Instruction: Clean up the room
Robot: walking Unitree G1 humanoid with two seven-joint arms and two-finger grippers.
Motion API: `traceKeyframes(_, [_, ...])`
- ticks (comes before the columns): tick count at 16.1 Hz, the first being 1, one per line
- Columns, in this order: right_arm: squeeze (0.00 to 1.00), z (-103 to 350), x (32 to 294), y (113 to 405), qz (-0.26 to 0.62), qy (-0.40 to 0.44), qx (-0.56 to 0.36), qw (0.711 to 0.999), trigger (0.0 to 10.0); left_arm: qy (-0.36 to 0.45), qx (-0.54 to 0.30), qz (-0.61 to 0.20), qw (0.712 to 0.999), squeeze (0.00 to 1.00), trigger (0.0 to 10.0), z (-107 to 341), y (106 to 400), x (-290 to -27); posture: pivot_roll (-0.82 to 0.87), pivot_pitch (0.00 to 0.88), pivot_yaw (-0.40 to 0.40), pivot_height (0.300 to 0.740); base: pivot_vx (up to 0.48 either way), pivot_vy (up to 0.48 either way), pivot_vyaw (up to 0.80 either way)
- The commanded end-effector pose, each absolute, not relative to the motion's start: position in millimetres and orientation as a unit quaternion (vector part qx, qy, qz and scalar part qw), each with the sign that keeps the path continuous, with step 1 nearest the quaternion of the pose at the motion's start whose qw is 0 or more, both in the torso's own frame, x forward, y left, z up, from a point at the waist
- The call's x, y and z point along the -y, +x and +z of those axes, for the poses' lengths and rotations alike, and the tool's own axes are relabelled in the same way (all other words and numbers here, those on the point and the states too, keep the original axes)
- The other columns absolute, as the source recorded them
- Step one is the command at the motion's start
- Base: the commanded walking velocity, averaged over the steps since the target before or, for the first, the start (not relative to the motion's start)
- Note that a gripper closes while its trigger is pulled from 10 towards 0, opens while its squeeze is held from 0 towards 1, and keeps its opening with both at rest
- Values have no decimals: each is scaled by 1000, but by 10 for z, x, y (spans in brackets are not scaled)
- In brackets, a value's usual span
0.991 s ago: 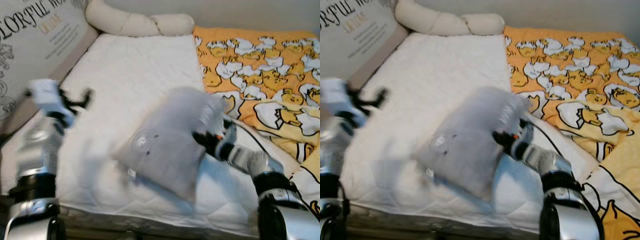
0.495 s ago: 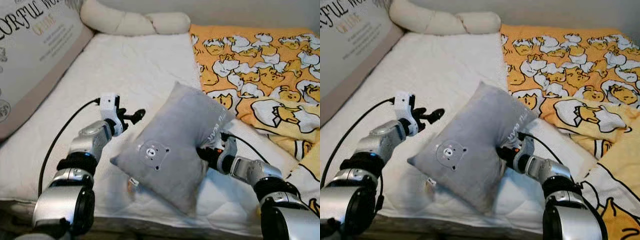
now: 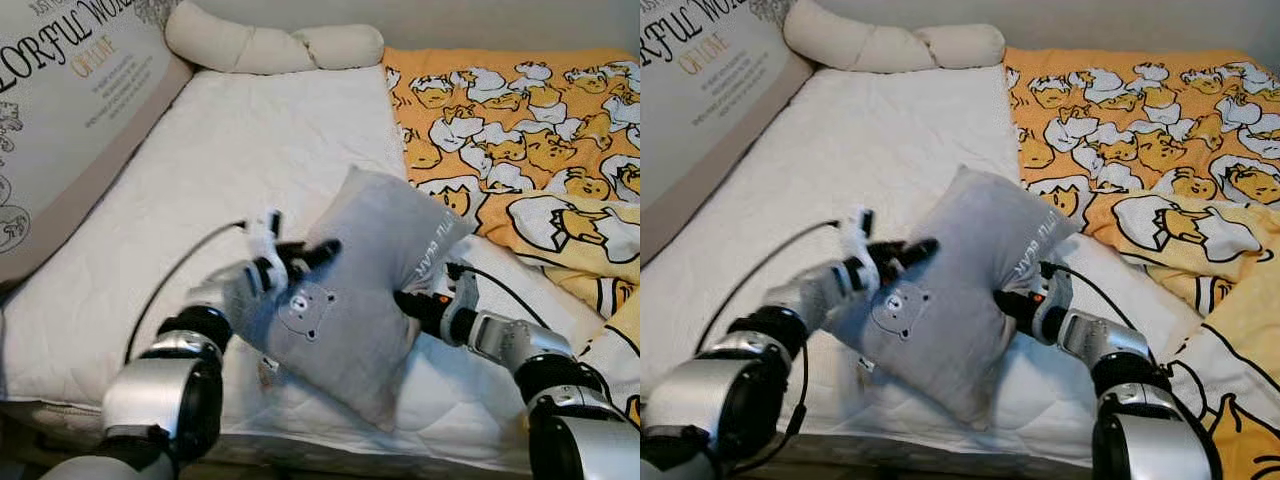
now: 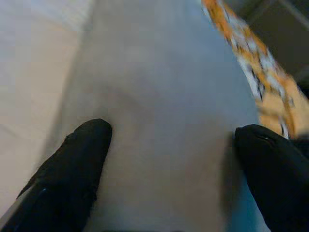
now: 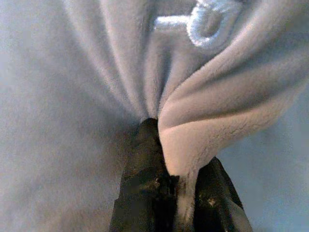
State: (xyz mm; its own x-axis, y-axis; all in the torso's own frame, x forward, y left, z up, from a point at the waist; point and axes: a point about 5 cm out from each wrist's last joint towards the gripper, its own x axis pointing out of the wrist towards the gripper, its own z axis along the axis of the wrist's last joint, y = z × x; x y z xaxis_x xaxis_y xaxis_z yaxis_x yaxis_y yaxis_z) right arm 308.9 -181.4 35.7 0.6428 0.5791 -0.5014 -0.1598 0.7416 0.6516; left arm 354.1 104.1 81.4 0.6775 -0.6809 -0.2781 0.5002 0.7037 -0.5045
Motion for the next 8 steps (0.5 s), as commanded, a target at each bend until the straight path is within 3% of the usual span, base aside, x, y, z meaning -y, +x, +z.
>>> traceKeyframes(1, [0, 310, 1773, 3036, 231, 282, -382, 849, 0, -185, -260, -352, 880, 1000, 10000, 677, 3439, -990, -38, 0, 60, 740, 0, 0, 0])
traceKeyframes(5, [0, 348, 1672, 3063, 258, 280, -373, 846, 0, -164, -294, -405, 850, 1000, 10000, 514, 3272, -856, -29, 0, 41, 740, 0, 0, 0])
traceKeyframes(6, [0, 394, 1628, 3101, 270, 287, -354, 848, 0, -138, -299, -420, 846, 1000, 5804, 484, 3243, -849, -24, 0, 36, 740, 0, 0, 0])
traceKeyframes(7, [0, 422, 1601, 3121, 278, 293, -344, 848, 0, -127, -300, -431, 841, 0, 196, 476, 3228, -844, -21, 0, 34, 740, 0, 0, 0])
traceKeyframes(8, [0, 434, 1589, 3131, 282, 290, -341, 849, 0, -120, -299, -443, 837, 0, 0, 480, 3221, -843, -19, 0, 33, 740, 0, 0, 0])
